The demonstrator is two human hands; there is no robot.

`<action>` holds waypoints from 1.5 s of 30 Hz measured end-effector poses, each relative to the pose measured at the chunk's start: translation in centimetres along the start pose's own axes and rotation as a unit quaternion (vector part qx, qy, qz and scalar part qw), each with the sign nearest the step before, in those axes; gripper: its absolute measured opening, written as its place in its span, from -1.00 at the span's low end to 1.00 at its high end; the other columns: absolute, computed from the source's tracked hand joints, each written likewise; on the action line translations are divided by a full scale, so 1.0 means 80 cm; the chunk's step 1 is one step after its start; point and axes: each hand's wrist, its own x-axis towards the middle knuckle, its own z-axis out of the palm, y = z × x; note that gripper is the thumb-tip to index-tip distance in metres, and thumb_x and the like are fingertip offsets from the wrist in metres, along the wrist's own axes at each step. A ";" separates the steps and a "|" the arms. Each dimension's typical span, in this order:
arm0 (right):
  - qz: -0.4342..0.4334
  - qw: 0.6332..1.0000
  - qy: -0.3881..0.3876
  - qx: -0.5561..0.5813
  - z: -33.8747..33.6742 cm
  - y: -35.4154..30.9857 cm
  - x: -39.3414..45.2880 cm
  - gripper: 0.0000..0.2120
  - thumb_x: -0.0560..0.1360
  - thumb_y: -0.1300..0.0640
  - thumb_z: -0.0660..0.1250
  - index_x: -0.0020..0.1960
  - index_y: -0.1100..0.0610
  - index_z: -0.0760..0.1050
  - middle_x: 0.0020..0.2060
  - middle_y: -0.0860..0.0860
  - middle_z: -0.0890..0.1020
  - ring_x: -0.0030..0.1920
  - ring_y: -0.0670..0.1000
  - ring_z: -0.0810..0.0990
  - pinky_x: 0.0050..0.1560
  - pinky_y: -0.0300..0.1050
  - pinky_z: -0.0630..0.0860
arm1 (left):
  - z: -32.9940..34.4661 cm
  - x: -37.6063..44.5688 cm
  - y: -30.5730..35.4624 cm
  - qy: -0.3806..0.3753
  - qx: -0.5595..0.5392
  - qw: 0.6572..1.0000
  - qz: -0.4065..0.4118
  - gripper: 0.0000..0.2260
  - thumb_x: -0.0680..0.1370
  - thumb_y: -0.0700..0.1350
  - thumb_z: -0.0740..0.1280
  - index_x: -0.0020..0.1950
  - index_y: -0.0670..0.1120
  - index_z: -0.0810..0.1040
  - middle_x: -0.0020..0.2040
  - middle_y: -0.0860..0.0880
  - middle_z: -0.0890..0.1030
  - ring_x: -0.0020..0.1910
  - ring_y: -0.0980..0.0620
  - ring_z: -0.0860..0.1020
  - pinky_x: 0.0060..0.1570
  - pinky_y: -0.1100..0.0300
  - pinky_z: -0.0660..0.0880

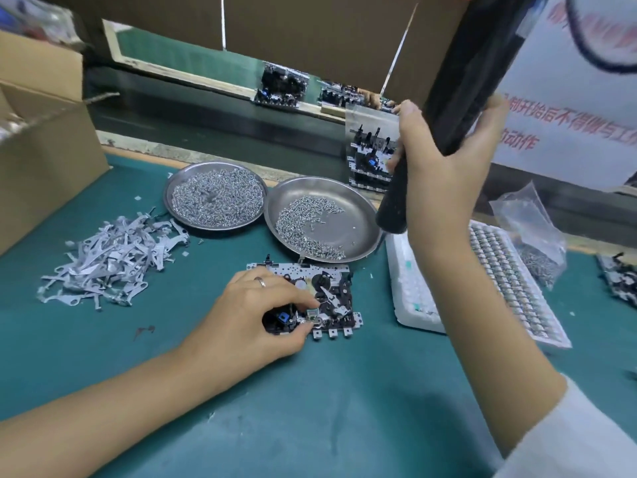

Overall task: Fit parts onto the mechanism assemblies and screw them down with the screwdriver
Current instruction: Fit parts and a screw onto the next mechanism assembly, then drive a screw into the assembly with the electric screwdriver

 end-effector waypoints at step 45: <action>0.050 0.970 -0.088 0.220 0.022 0.002 -0.102 -0.81 0.43 0.16 0.29 0.00 0.10 0.32 -0.52 -0.03 0.44 -0.63 0.02 0.37 -0.53 -0.23 0.35 | 0.002 0.001 -0.009 0.012 -0.017 0.999 0.029 -0.84 0.31 -0.10 0.47 -0.15 -0.11 0.70 -0.20 0.12 0.66 -0.18 -0.05 0.57 0.01 -0.07 0.48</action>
